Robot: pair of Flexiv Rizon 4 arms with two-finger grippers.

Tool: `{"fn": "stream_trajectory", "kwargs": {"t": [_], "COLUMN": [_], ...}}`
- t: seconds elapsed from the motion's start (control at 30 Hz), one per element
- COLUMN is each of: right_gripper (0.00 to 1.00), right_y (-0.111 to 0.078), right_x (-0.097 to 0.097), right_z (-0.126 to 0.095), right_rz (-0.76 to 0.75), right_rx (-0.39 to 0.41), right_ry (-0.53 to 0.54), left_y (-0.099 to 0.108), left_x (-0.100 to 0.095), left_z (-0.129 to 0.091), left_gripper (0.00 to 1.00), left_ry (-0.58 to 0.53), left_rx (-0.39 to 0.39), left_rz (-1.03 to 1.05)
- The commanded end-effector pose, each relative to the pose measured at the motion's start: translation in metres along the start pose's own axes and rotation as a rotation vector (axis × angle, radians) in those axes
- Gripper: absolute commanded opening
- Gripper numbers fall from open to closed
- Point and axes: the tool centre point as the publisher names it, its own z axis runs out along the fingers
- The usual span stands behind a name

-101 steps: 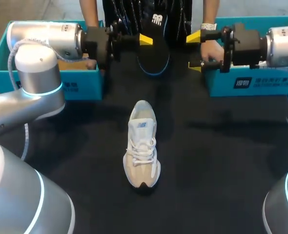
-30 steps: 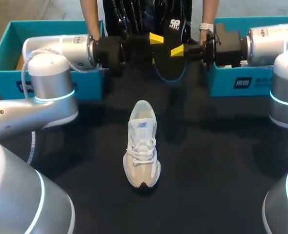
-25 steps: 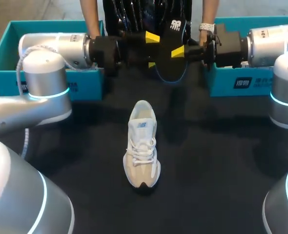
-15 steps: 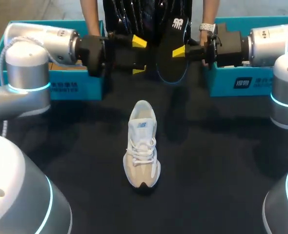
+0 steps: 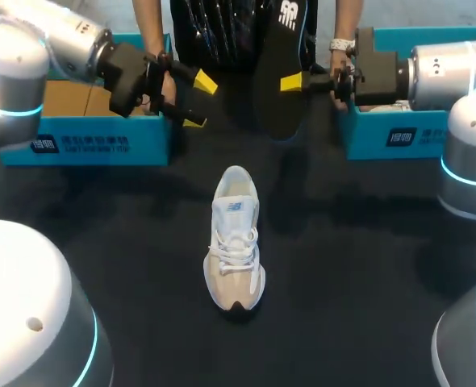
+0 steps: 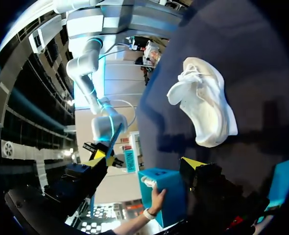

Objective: Take the shoe out of the shoebox, open the shoe tongue, remove and reinsert the insole, then place the shoe into the shoebox

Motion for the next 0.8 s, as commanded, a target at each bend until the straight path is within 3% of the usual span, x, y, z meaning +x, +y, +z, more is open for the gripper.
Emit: {"fn": "stream_trajectory", "kwargs": {"t": [0.03,0.23,0.8], "right_gripper": [0.0,0.0,0.0], "right_y": [-0.003,-0.005,-0.005], "right_x": [0.001,0.002,0.002], "right_z": [0.004,0.007,0.007], "right_rz": [-0.036,-0.055,-0.055], "right_rx": [-0.017,0.008,0.008], "right_ry": [0.007,-0.004,-0.004], "left_y": [0.002,-0.002,-0.002], "left_x": [0.003,0.014,0.014], "left_z": [-0.007,-0.011,-0.011], "left_gripper": [1.0,1.0,1.0], "left_ry": [0.056,0.141,0.141], "left_rx": [0.08,0.071,0.071], "left_rz": [0.003,0.01,0.01]}}
